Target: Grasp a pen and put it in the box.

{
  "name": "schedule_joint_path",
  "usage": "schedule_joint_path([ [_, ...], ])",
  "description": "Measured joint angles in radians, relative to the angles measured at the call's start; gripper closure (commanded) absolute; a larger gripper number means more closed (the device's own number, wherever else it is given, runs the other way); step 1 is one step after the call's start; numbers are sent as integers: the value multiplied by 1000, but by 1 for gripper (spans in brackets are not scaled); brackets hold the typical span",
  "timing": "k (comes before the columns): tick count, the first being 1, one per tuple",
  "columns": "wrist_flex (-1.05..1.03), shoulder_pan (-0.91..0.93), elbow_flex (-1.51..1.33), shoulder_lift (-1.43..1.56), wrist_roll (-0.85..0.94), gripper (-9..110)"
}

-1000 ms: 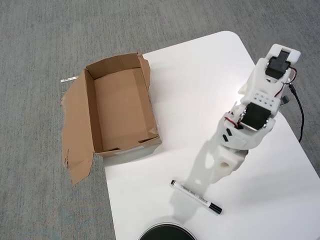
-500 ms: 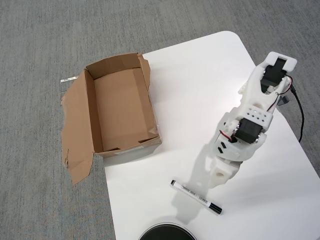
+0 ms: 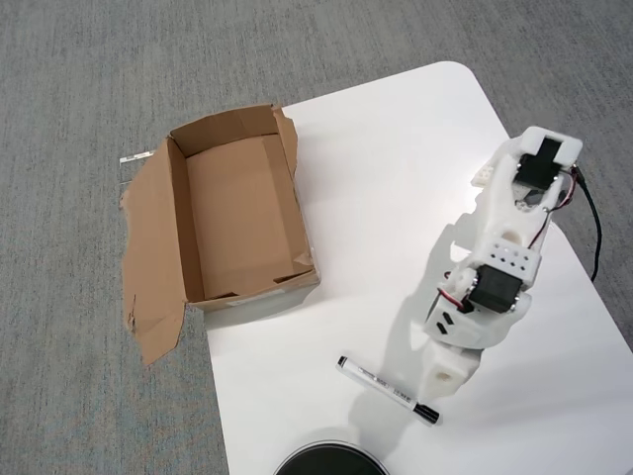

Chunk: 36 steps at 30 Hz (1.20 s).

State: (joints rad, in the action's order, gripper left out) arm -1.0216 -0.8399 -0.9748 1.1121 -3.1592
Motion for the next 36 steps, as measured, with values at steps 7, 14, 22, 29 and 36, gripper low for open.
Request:
schedule_joint_path([
  [7, 26, -3, 166, -94, 0, 101],
  [14, 23, 14, 281, -158, 0, 101],
  [22, 23, 28, 282, -201, 0, 101],
  [29, 21, 26, 282, -219, 0, 101],
  [36, -48, 38, 278, -219, 0, 101],
])
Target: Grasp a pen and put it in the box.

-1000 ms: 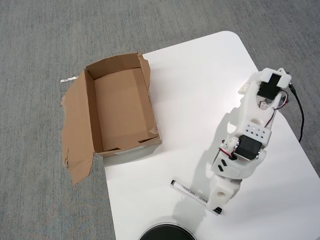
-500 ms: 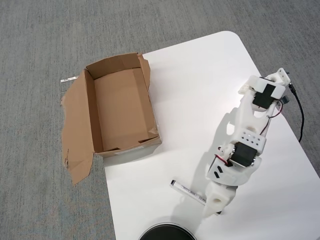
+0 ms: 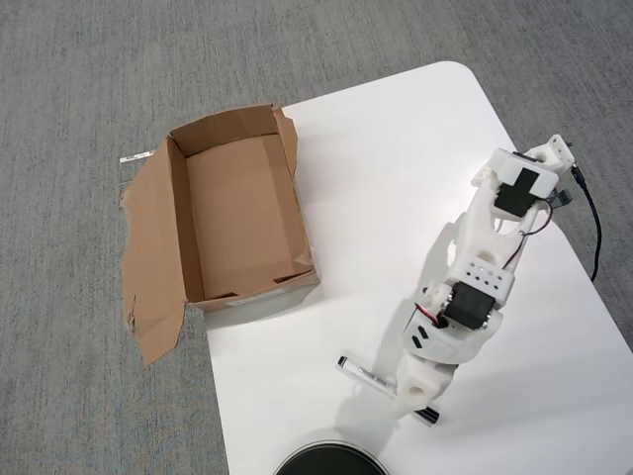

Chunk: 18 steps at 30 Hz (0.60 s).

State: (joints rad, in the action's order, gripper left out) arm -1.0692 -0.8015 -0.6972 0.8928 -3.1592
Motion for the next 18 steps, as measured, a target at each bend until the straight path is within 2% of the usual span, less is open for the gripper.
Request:
schedule_joint_path([
  [7, -219, -3, 0, 0, 0, 101],
  [18, -247, -3, 0, 0, 0, 101],
])
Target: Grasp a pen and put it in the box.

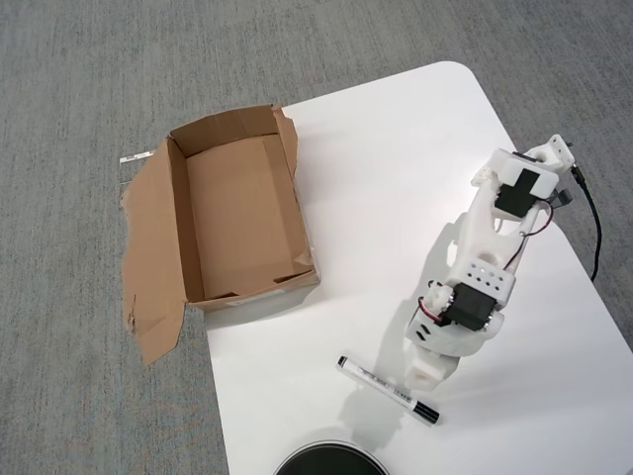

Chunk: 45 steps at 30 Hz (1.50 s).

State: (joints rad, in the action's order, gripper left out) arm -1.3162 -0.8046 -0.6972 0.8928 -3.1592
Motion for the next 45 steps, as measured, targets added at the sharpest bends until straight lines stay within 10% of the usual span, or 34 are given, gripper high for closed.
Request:
schedule_joint_path([
  [45, 89, -103, 87, -101, 0, 79],
])
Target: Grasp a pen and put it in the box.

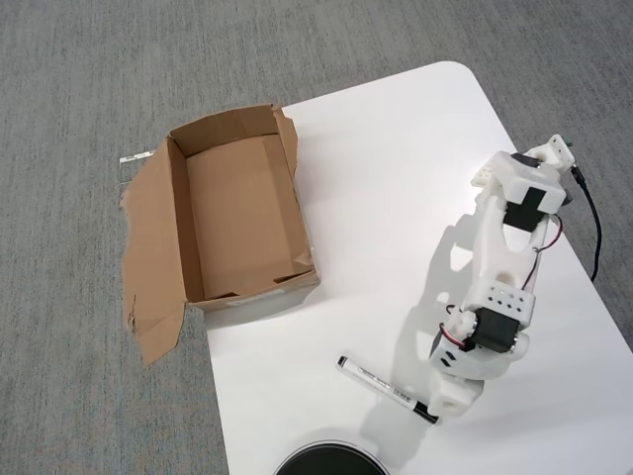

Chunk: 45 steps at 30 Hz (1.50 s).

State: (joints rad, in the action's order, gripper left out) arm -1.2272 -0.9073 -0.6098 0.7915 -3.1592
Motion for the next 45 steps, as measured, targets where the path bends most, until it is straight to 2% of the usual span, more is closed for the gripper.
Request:
schedule_joint_path([
  [45, 34, 12, 23, -2, 0, 79],
])
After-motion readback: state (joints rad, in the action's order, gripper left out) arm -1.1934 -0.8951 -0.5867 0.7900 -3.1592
